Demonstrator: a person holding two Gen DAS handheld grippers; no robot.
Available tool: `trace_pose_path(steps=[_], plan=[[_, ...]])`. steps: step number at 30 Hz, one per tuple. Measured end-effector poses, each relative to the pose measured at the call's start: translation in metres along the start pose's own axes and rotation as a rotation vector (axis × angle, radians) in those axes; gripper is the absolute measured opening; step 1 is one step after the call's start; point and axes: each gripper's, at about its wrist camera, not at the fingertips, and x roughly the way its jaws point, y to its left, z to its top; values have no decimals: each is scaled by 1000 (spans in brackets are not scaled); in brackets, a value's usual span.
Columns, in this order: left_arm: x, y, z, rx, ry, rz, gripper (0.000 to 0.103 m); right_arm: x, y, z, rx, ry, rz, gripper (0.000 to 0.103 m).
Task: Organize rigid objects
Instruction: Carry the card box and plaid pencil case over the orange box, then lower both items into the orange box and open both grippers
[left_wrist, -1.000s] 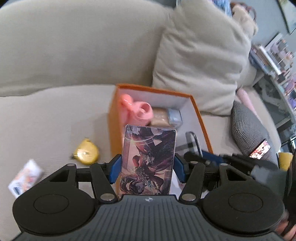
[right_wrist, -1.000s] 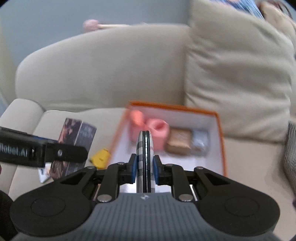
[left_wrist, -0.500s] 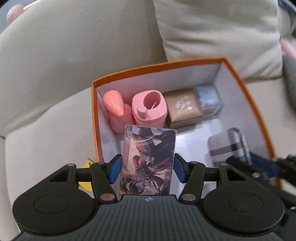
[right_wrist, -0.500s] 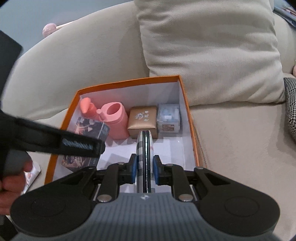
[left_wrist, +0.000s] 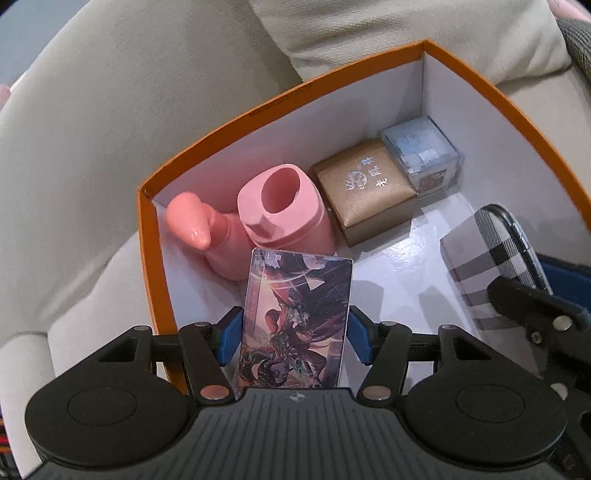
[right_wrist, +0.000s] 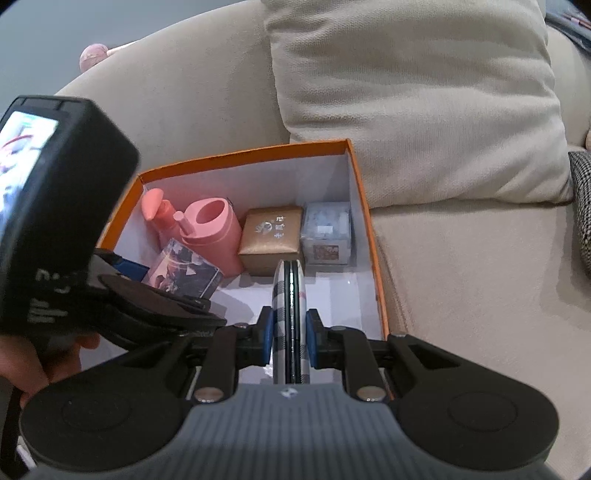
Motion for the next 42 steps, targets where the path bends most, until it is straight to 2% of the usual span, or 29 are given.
trace_pose_path(steps=[5,8,15,20,22,25,30,36,39,42], plan=[[-2,2,0,12,-13,15,73,2,0,0,-17,0,-5,19],[-8,7,-1,18,-15,-10,74,2,3,0,-37,-1,-16,19],[-62,53,-15,-68,-125,-199,67,6,10,1,-17,17,29,18],[-86,100,-28,-216,-175,-287,52,26,21,6,26,56,29,19],[-85,116,-33,-281,-184,-303,40,36,25,8,40,70,29,19],[-81,136,-43,-349,-194,-310,34,49,33,9,35,89,20,19],[-68,152,-58,-417,-176,-335,32,62,45,13,54,97,52,19],[-57,155,-70,-437,-165,-359,31,68,50,18,107,118,111,18],[-53,156,-73,-446,-159,-373,31,67,45,19,140,112,130,18],[-49,157,-75,-461,-152,-389,31,74,35,20,178,143,127,19]])
